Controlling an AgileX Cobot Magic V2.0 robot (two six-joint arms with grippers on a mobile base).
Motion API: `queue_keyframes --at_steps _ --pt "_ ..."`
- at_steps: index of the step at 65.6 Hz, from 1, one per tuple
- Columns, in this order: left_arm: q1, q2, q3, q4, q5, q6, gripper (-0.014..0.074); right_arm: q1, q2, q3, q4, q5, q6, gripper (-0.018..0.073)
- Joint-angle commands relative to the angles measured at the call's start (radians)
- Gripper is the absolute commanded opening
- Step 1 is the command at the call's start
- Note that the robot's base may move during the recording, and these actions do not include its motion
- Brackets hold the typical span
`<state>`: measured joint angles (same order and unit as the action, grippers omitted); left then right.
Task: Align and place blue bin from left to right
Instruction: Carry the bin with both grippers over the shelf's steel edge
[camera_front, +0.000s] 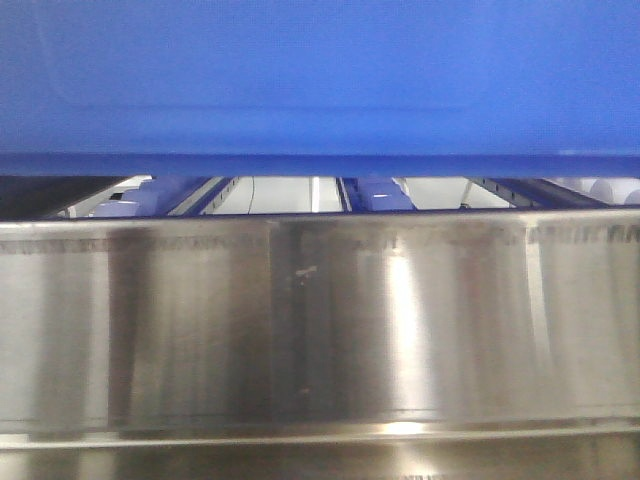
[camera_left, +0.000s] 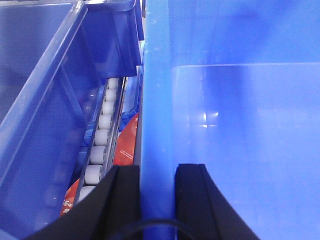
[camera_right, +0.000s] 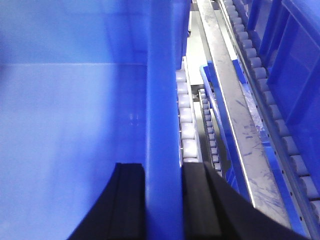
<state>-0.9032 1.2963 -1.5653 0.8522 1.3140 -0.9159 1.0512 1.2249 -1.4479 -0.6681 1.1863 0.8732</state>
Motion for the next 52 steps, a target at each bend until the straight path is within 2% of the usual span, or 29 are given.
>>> queue_keyframes --at_steps 1,20,27,30,39,46,52 --pt "-0.018 -0.005 -0.011 0.012 -0.093 -0.004 -0.0111 0.016 -0.002 -0.013 -0.01 -0.251 -0.011 -0.0081" --pt "-0.018 -0.005 -0.011 -0.004 -0.094 -0.004 -0.0111 0.014 -0.002 -0.017 0.024 -0.234 -0.011 -0.0081" --pt "0.012 -0.005 -0.011 -0.091 -0.151 -0.004 -0.0111 -0.019 0.005 -0.027 0.055 -0.231 -0.011 -0.0079" --pt "0.044 -0.005 -0.011 -0.144 -0.175 -0.002 -0.0111 -0.043 0.011 -0.042 0.084 -0.231 -0.023 -0.0078" --pt "0.125 0.005 -0.011 -0.267 -0.254 0.062 -0.0111 -0.118 0.049 -0.085 0.158 -0.231 -0.081 -0.0078" --pt "0.165 0.03 -0.011 -0.304 -0.291 0.078 -0.0111 -0.16 0.08 -0.085 0.165 -0.228 -0.103 -0.0078" --pt "0.173 0.068 -0.011 -0.307 -0.322 0.089 -0.0111 -0.188 0.098 -0.085 0.167 -0.24 -0.117 -0.008"
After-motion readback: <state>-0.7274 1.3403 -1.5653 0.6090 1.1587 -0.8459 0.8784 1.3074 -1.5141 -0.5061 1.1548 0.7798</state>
